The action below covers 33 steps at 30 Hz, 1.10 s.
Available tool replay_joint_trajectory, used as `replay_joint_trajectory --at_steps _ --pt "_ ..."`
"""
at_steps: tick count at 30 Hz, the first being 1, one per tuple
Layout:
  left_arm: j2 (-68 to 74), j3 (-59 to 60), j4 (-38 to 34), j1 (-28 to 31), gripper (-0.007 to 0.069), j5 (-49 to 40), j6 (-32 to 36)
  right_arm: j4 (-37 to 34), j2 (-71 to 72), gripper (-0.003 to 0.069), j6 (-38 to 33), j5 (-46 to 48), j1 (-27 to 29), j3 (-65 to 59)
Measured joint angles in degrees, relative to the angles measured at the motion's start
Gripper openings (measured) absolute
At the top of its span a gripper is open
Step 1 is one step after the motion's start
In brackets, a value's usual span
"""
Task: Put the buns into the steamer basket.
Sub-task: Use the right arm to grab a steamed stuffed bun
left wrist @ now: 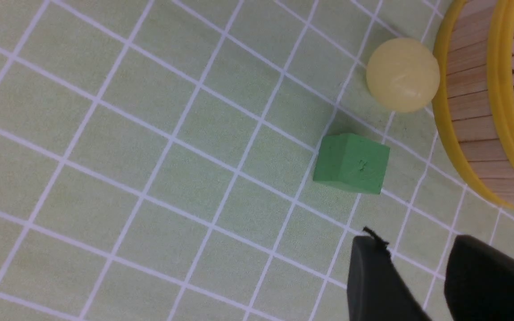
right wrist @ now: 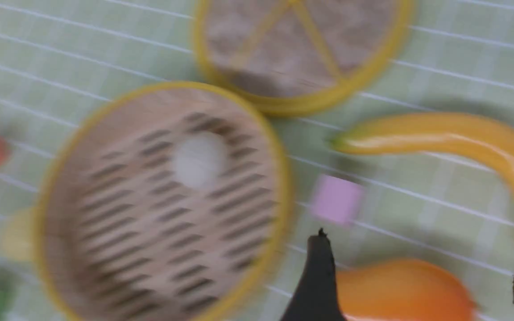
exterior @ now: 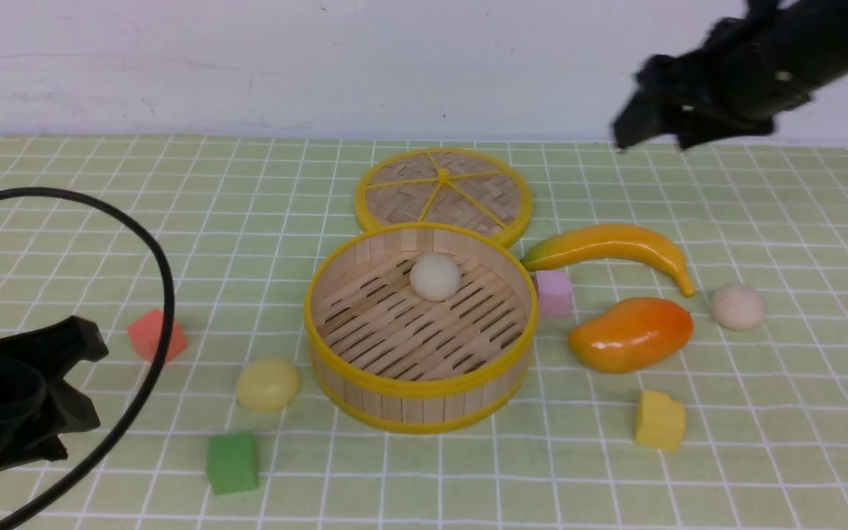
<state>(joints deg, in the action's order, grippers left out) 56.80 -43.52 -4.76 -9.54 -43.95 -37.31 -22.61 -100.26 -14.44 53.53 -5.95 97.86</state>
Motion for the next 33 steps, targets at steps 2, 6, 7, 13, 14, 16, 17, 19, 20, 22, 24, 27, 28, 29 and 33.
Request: replay_joint_trajectory --at_steps 2,6,7,13,14,16,17,19,20,22,24,27,28,29,33 --pt "0.0 0.0 0.2 0.0 0.0238 0.3 0.0 1.2 0.2 0.0540 0.1 -0.8 2.5 -2.1" --pt "0.0 0.0 1.2 0.0 0.0238 0.5 0.0 2.0 -2.1 0.0540 2.5 -3.8 6.4 -5.5" --pt "0.0 0.0 1.2 0.0 0.0238 0.5 0.0 2.0 -2.6 0.0540 2.8 -4.0 6.8 -5.7" --pt "0.0 0.0 2.1 0.0 0.0238 0.7 0.0 2.9 -10.6 0.0540 2.4 -5.5 7.6 -6.3" --pt "0.0 0.0 2.1 0.0 0.0238 0.7 0.0 4.5 -12.7 0.0540 1.5 -6.4 7.6 -6.3" --pt "0.0 0.0 2.1 0.0 0.0238 0.7 0.0 7.2 -14.7 0.0538 1.3 -7.0 7.6 -6.3" --pt "0.0 0.0 2.1 0.0 0.0238 0.7 0.0 9.3 -15.6 0.0533 1.3 -7.4 7.6 -6.3" --pt "0.0 0.0 2.2 0.0 0.0238 0.7 0.0 12.3 -17.0 0.0518 1.6 -7.8 7.6 -6.3" --pt "0.0 0.0 2.2 0.0 0.0238 0.7 0.0 13.1 -17.4 0.0510 1.9 -8.0 7.6 -6.3" --pt "0.0 0.0 2.2 0.0 0.0238 0.7 0.0 14.2 -17.8 0.0487 2.8 -8.3 7.6 -6.3" --pt "0.0 0.0 2.2 0.0 0.0238 0.7 0.0 14.4 -18.0 0.0456 3.3 -9.5 7.6 -6.3" --pt "0.0 0.0 2.2 0.0 0.0238 0.7 0.0 14.7 -18.0 0.0402 3.6 -10.9 7.6 -6.3" --pt "0.0 0.0 2.2 0.0 0.0238 0.7 0.0 14.7 -18.0 0.0383 3.6 -11.1 7.6 -6.3" --pt "0.0 0.0 2.2 0.0 0.0238 0.7 0.0 14.7 -18.0 0.0383 3.6 -11.2 7.6 -6.3" --pt "0.0 0.0 2.2 0.0 0.0238 0.7 0.0 14.8 -18.0 0.0300 3.6 -12.3 7.6 -6.3"
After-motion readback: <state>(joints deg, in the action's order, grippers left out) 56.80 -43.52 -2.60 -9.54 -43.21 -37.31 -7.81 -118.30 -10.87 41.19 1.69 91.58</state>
